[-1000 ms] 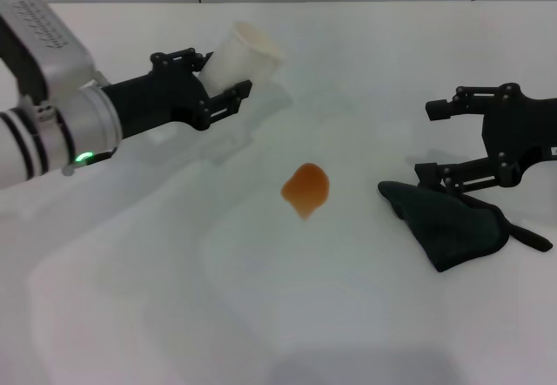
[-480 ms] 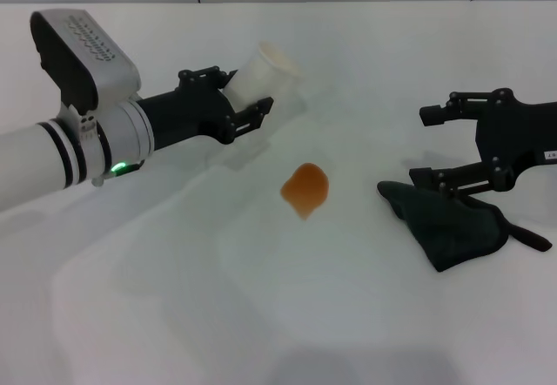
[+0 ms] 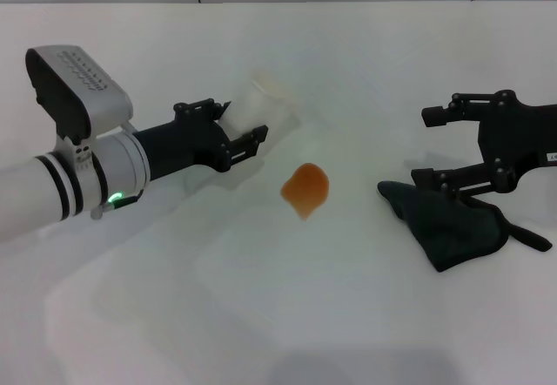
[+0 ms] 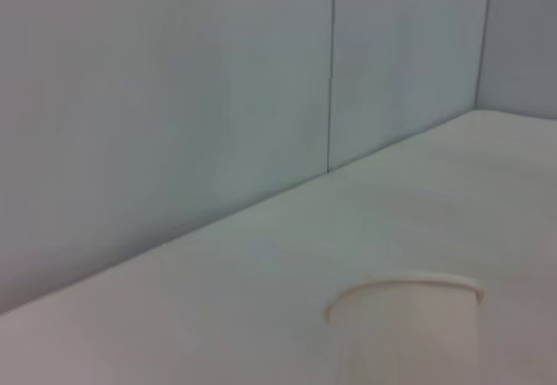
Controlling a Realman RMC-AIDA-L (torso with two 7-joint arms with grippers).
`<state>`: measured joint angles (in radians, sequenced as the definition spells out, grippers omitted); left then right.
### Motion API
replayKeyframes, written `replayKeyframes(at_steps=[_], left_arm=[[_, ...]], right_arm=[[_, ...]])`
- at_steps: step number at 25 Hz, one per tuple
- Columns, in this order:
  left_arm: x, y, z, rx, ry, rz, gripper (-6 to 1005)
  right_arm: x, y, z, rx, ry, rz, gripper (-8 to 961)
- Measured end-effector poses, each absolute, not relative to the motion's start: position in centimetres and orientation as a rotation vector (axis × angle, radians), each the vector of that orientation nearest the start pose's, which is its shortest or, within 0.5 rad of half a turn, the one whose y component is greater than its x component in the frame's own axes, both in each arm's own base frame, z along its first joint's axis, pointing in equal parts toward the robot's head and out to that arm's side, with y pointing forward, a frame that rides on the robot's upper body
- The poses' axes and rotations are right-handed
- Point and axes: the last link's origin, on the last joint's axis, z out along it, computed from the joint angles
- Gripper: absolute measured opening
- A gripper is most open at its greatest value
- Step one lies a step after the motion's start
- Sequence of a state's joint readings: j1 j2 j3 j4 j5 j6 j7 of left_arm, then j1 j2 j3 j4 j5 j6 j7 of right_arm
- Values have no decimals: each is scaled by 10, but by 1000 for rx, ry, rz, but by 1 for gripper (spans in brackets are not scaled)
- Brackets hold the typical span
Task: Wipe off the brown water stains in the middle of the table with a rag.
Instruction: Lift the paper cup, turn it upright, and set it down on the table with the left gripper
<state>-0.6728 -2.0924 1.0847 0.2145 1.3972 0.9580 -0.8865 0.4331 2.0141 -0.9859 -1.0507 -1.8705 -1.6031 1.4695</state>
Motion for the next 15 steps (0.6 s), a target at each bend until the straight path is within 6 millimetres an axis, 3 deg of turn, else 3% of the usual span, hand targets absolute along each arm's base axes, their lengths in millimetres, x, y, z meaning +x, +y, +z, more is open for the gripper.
replayKeyframes(at_steps=[15], left_arm=[[-277,356,-88,-2501,-479,-442,578]], right_arm=[[227,334,47,-2820,219,488,869]])
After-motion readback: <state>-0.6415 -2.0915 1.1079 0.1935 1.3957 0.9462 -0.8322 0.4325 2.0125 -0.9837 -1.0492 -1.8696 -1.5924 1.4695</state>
